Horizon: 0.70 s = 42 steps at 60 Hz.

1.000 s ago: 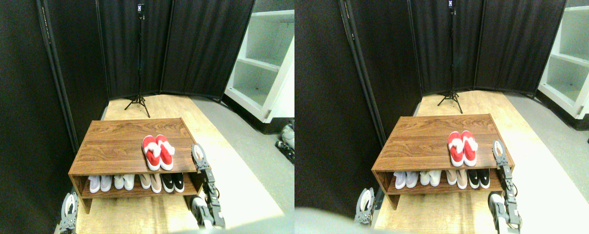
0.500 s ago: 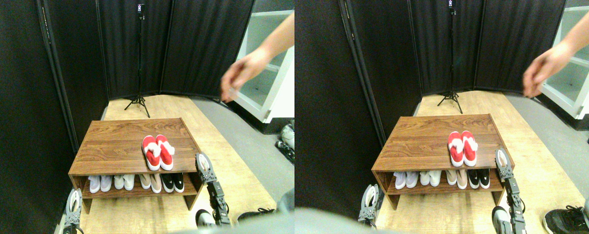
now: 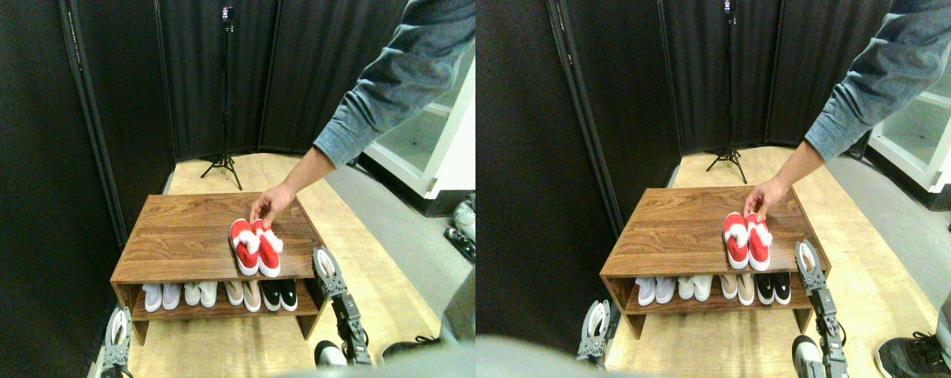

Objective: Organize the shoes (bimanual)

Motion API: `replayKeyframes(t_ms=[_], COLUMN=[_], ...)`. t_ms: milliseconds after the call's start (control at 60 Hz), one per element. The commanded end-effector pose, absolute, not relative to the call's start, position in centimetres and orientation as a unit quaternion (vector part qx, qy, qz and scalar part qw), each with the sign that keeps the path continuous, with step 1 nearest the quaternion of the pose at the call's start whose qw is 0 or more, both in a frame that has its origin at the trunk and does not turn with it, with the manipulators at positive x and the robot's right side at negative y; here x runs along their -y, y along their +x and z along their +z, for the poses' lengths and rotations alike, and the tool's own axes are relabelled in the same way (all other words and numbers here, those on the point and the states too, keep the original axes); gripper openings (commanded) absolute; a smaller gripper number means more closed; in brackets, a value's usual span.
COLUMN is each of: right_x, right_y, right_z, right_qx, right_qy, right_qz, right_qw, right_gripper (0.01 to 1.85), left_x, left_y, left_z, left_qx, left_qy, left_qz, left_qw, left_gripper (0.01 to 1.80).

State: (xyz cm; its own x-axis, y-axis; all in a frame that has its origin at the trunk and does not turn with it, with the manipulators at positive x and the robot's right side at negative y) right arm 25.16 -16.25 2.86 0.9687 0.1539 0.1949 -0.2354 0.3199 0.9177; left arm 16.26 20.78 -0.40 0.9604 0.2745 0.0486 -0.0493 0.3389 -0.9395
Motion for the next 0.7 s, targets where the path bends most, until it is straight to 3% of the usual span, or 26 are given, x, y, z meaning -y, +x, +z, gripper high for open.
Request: replayKeyframes(t_ms=[17,700], right_x=[16.04,15.61], right_y=[25.08,24.19], right_z=[3.56,3.97], right_qx=[0.051,0.048], right_qy=[0.566,0.584], right_qz=[0.133,0.128], right_qw=[0.812,0.800], right_gripper=[0.01,0.01], left_x=[-20.88,-21.09], left_y=[16.47,16.20], left_z=[0.38,0.32], left_qx=[0.113,0.115], left_qy=[-0.567,-0.571], left_qz=[0.081,0.088], left_qw=[0.812,0.808], left_gripper=[0.01,0.01])
